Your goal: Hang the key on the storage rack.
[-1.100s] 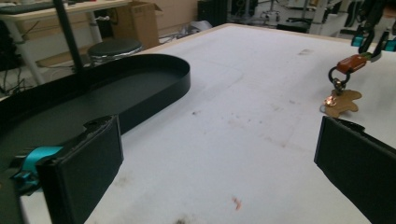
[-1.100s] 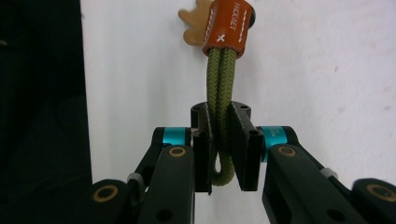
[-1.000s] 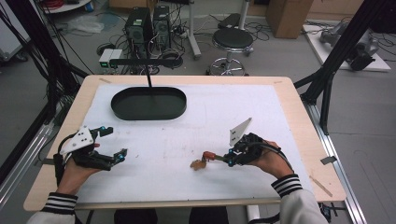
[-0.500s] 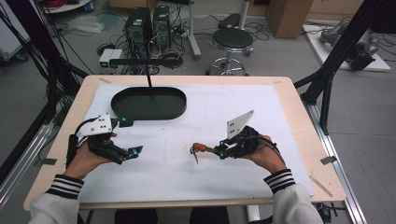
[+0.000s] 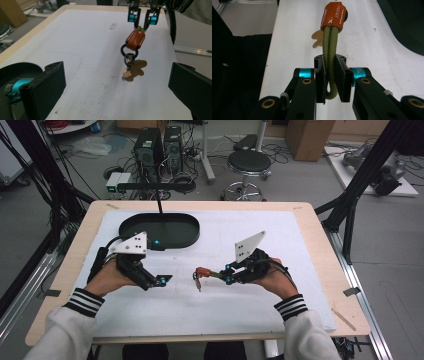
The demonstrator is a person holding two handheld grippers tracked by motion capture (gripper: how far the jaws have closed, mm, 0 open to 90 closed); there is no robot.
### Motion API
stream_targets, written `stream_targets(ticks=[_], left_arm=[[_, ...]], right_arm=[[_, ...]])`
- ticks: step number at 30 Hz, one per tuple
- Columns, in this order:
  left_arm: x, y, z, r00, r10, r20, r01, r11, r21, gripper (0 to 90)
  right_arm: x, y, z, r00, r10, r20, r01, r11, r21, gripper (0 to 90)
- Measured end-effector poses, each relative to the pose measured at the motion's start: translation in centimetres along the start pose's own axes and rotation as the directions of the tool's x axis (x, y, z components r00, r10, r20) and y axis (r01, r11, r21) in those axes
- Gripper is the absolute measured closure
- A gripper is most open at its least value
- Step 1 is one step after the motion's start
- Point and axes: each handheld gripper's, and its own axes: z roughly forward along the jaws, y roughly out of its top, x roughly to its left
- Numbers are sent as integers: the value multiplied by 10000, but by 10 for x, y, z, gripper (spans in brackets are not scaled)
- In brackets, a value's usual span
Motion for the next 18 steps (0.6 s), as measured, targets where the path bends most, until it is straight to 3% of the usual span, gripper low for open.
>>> stream_targets(ticks=[5,18], left_arm=[[-1,12,17,9981,400,465,-425,9975,556,17],[-6,30,56,9886,647,1356,-815,9892,1221,30]], right_arm=[[1,6,2,9999,-137,-11,137,9999,-39,801],[3,8,3,9997,-214,-66,215,9998,58,801]])
